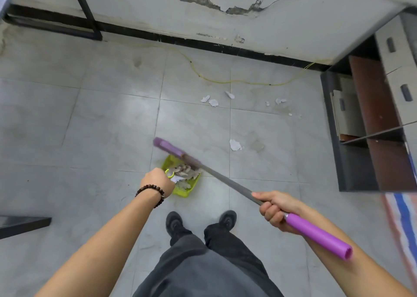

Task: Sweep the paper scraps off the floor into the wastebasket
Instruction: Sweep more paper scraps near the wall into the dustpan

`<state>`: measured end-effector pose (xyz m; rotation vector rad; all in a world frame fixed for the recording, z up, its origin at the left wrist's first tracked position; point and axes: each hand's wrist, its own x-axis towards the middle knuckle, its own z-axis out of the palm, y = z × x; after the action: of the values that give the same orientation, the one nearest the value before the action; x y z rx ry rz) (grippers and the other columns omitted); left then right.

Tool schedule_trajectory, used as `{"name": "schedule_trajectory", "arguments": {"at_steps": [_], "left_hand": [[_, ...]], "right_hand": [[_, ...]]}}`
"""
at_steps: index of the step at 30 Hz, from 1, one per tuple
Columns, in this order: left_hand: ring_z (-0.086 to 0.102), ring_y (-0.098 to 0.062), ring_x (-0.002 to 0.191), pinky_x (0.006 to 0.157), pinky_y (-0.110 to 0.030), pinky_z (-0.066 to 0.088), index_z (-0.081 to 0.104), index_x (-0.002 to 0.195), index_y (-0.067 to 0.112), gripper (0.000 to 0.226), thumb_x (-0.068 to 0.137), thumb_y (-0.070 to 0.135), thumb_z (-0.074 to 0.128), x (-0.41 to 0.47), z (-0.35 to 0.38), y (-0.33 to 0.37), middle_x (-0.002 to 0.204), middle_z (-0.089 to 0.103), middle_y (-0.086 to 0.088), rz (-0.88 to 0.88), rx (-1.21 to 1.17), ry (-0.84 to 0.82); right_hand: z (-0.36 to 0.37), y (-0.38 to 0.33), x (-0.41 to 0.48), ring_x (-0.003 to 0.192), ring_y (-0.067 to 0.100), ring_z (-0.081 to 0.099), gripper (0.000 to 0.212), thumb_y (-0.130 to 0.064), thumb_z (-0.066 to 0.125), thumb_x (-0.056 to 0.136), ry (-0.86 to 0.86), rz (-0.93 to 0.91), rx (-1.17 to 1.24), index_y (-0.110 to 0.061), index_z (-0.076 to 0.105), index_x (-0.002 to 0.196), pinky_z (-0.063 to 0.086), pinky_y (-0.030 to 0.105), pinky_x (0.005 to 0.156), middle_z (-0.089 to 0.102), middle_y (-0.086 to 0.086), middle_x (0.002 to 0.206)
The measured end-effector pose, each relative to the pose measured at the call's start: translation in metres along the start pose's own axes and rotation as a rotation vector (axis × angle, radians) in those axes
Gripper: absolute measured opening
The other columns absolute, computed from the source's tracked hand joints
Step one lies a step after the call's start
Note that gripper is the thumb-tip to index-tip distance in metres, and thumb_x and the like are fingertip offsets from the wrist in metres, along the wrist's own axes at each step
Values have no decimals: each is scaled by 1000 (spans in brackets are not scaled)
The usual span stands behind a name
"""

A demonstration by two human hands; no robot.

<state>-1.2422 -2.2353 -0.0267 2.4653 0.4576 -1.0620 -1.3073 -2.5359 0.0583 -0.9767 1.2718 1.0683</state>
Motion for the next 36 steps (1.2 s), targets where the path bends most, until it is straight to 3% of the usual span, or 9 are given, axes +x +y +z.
{"name": "schedule_trajectory", "arguments": {"at_steps": [4, 8, 16, 20, 23, 27, 28, 32, 36], "left_hand": [[56, -31, 74, 61, -29, 44, 63, 91, 4, 18, 81, 4, 48, -3, 12, -4, 89, 66, -15, 1, 2, -8], [55, -30, 68, 56, -27, 43, 64, 89, 3, 18, 80, 4, 48, -2, 14, -7, 72, 60, -10, 0, -17, -8], [48, -23, 55, 46, -22, 37, 61, 72, 10, 15, 82, 5, 51, 0, 15, -4, 62, 56, -5, -4, -43, 19], [50, -24, 57, 48, -22, 38, 65, 73, 11, 17, 82, 7, 52, 3, 16, 4, 64, 59, -6, -16, -44, 28], [49, -24, 56, 47, -21, 36, 67, 75, 12, 18, 84, 8, 53, 8, 15, 6, 64, 58, -5, -21, -58, 33], [47, -23, 53, 47, -21, 36, 65, 74, 12, 16, 86, 15, 55, 10, 15, 5, 61, 56, -4, -35, -16, 50], [47, -23, 53, 47, -21, 36, 66, 74, 13, 16, 86, 16, 56, 10, 16, 6, 60, 57, -4, -39, -3, 54], [48, -22, 53, 46, -21, 36, 68, 78, 13, 15, 86, 13, 55, 8, 16, 8, 62, 58, -4, -42, 3, 58], [50, -24, 55, 49, -21, 38, 71, 87, 13, 19, 81, 9, 53, 6, 15, 5, 68, 61, -6, -54, 10, 45]], "right_hand": [[-6, -20, 18, 23, 2, 27, 30, -31, 50, 100, 20, -82, 115, -19, 38, 75, 20, 10, 22, 29, -6, 41], [-14, -50, 53, 22, 2, 26, 37, -30, 43, 102, 91, -183, 126, -18, 33, 69, 20, 10, 23, 29, -7, 37], [-11, -64, 110, 29, 6, 32, 13, -3, 41, 92, 239, -310, -6, -8, 48, 82, 30, 15, 30, 37, -3, 41], [10, -20, 97, 31, 9, 32, 18, 5, 37, 84, 169, -246, -26, -8, 47, 77, 31, 17, 33, 38, 1, 43], [2, 8, 70, 31, 7, 31, 26, 7, 41, 83, 63, -166, -41, -15, 51, 93, 29, 15, 31, 36, -2, 44], [-47, -9, 30, 23, 3, 30, 34, 8, 52, 72, -130, 39, 81, -24, 43, 78, 25, 13, 22, 30, -8, 37], [-56, -15, 20, 23, 3, 31, 34, 8, 54, 70, -160, 44, 117, -23, 47, 82, 25, 13, 21, 30, -8, 38], [-63, -28, -5, 26, 0, 29, 38, 2, 40, 92, -180, -59, 100, -27, 55, 111, 26, 10, 24, 26, -9, 44], [-41, -40, -6, 28, 0, 28, 54, 2, 39, 94, -80, -223, -107, -32, 45, 135, 23, 9, 27, 28, -9, 43]]}}
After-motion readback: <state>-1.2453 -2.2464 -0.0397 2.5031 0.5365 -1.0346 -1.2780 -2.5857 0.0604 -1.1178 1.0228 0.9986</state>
